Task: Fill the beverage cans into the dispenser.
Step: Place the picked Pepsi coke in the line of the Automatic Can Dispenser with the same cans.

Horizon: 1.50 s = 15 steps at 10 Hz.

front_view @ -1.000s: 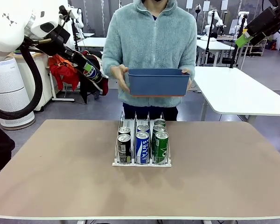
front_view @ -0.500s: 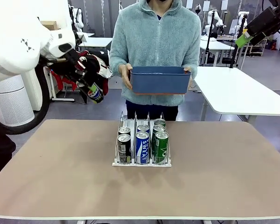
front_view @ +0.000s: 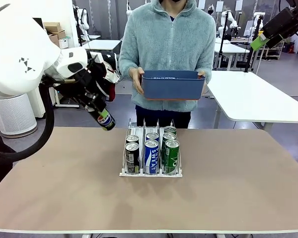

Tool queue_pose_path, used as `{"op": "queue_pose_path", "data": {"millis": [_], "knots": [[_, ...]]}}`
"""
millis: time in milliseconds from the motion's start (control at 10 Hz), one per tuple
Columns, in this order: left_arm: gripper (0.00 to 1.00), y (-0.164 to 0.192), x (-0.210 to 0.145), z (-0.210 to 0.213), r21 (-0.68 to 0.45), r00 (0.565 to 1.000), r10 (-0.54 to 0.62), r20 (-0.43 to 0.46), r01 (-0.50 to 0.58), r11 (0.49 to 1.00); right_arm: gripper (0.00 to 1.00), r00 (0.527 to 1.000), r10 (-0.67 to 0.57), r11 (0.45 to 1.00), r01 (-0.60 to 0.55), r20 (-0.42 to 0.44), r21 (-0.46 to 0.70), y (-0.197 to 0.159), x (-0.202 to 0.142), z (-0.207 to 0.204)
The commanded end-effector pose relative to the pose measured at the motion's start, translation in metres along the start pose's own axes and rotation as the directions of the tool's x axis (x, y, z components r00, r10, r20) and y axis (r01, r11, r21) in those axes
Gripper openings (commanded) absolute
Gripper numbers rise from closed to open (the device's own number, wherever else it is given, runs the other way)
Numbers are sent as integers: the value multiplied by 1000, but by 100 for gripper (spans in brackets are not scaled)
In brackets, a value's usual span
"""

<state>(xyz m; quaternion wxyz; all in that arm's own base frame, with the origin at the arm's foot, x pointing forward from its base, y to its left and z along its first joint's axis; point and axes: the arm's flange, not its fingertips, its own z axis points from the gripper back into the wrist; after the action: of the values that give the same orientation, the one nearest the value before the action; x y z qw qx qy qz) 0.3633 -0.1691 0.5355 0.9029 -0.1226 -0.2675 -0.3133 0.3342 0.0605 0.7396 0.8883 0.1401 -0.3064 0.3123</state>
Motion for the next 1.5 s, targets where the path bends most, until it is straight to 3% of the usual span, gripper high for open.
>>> {"op": "queue_pose_path", "data": {"millis": [0, 100, 700, 1000, 1400], "knots": [[58, -8, -6, 3, -96, 999, 12, -52, -17, 995, 100, 1000, -1, 1000, 1, -1, 0, 1, 1, 0], [58, 0, 0, 0, 0, 1000, 0, 0, 0, 1000, 100, 1000, -1, 1000, 1, -1, 0, 1, 1, 0], [58, -3, -2, -1, -18, 1000, -2, -12, 1, 1000, 100, 1000, -1, 1000, 1, -1, 0, 1, 1, 0], [58, -38, -8, -22, 15, 996, 85, -28, -84, 996, 100, 1000, -1, 1000, 1, -1, 0, 1, 1, 0], [58, -87, -34, -51, -44, 998, 42, -51, -44, 998, 100, 1000, -1, 1000, 1, -1, 0, 1, 1, 0]]}}
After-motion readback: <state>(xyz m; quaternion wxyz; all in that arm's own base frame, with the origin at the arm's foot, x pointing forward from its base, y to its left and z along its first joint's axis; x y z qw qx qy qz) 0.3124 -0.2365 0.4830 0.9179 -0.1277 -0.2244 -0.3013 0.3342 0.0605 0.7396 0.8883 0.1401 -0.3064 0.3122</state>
